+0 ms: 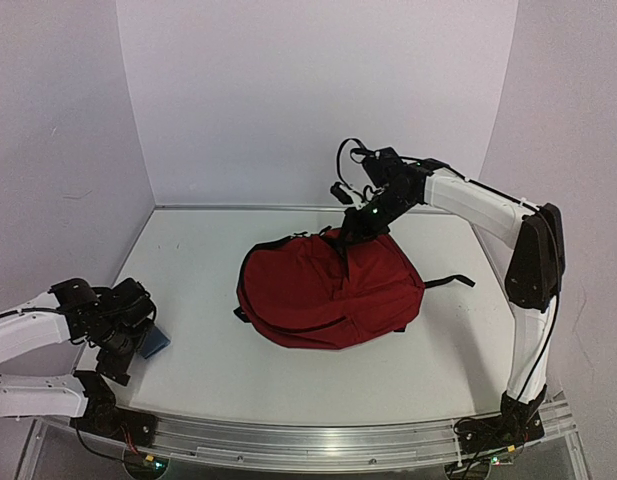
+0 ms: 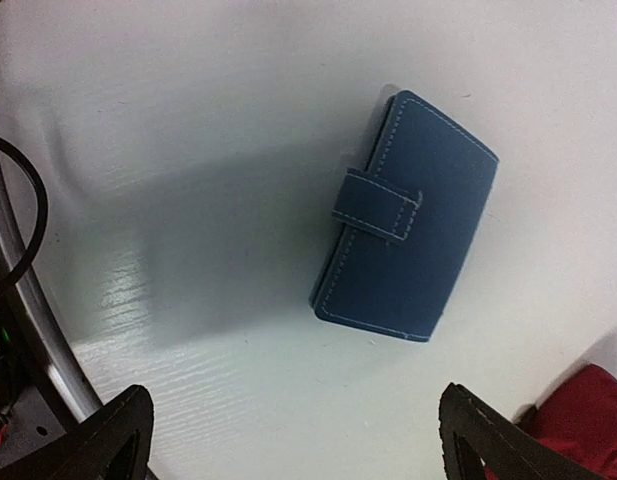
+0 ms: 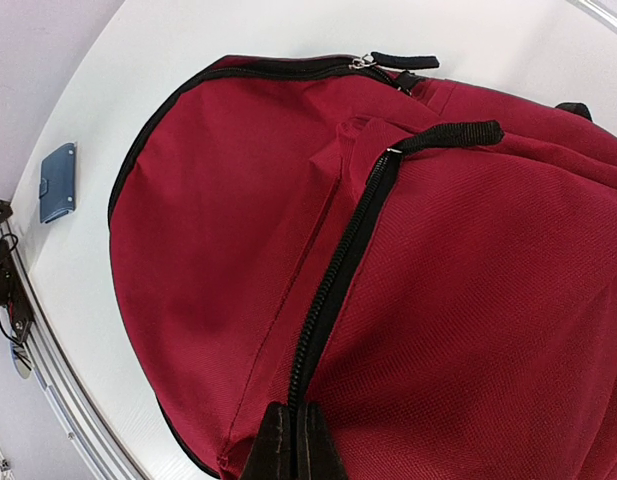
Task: Pack the student bag
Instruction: Pick up the personal item from the center of the board.
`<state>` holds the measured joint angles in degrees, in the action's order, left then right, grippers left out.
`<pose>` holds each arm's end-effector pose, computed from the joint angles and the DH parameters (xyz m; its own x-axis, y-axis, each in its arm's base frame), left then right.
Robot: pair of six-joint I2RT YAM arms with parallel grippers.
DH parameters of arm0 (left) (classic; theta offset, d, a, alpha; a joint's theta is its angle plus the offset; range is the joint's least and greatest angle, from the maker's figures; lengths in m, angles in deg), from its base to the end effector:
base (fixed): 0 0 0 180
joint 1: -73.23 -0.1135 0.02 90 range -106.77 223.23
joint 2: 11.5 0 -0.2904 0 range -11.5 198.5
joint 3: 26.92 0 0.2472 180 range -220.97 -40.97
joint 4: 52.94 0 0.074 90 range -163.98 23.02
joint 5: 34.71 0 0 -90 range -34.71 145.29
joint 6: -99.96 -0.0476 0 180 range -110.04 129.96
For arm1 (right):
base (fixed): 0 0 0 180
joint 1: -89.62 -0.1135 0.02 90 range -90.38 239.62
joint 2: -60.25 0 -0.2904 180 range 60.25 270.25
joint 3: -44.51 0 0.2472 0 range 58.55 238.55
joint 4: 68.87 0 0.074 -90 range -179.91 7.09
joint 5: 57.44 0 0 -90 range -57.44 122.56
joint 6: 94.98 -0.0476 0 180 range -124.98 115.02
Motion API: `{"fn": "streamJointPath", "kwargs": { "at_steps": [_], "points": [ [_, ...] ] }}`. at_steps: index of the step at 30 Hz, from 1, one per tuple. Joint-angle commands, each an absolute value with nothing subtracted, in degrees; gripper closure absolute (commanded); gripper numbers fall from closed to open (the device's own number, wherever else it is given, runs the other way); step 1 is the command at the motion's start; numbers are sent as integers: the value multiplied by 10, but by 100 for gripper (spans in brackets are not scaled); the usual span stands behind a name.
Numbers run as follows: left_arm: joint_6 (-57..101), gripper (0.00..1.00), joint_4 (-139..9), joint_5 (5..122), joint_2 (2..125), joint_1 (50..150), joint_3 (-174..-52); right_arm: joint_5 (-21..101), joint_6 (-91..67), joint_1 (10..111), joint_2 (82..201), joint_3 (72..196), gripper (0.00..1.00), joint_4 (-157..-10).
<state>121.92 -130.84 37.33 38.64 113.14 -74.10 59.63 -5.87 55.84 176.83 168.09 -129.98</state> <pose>0.0859 -0.0527 0.2059 -0.2480 -0.9428 -0.2229 -0.9166 0.3029 -0.2612 0.3732 0.2757 0.3090 -0.6844 -0.4412 -0.5804 -0.7063 0.5987 0.3777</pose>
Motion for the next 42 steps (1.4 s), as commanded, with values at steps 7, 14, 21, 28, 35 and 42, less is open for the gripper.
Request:
{"fn": "streamJointPath", "kwargs": {
  "at_steps": [7,14,21,28,35,42],
  "points": [
    [1169,0,-1208,385,537,1090,-763,613,-55,563,1768,1689,100,-1299],
    [1101,4,-1121,401,535,1038,-717,613,-55,570,1762,1687,100,-1299],
    [985,22,-1015,428,619,990,-735,612,-55,575,1767,1697,100,-1300],
    [941,67,-985,416,658,977,-756,609,-54,581,1762,1696,100,-1300],
    [836,99,-997,402,685,976,-820,609,-35,584,1758,1696,100,-1300],
    [692,100,-998,427,640,977,-929,612,-42,585,1753,1703,100,-1301]
  ]
}}
